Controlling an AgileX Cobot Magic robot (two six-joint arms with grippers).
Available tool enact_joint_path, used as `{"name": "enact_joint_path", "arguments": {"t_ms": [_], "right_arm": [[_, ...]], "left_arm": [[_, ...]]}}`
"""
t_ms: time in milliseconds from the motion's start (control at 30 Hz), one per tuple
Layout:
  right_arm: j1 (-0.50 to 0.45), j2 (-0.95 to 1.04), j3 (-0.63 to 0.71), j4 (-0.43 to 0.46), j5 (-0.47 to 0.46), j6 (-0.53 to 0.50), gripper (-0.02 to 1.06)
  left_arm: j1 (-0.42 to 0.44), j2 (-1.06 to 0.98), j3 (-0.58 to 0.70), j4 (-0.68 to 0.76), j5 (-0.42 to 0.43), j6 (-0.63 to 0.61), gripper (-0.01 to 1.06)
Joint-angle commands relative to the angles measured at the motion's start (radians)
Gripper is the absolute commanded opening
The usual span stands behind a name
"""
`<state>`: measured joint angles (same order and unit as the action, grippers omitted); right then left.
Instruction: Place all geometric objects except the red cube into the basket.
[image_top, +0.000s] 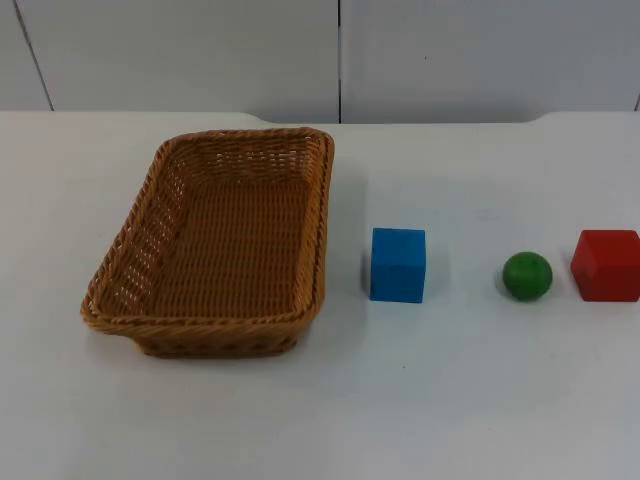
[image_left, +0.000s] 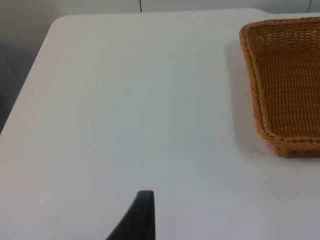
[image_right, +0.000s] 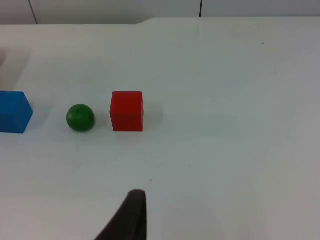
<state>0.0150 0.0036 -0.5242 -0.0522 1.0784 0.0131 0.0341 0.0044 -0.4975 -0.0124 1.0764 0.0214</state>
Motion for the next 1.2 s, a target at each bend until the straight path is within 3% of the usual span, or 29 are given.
{"name": "enact_joint_path", "arguments": {"t_ms": [0,733,1167], "right_arm": [[-0.003,-0.004,-0.015,0.006,-0.002,0.001,1.05],[-0.003,0.580,-0.178,0.012,-0.161,0.001,1.05],[-0.003,0.743,-0.178,0.014,-0.194,0.001,1.05]], "left_arm": [[0.002,0.006,-0.012,-0.018,-0.001,-0.008,1.05],[0.002,0.526,-0.184,-0.114,-0.092,0.000,1.05],[0.002,0.761,-0.189,-0.370,-0.159,0.220,1.05]]}}
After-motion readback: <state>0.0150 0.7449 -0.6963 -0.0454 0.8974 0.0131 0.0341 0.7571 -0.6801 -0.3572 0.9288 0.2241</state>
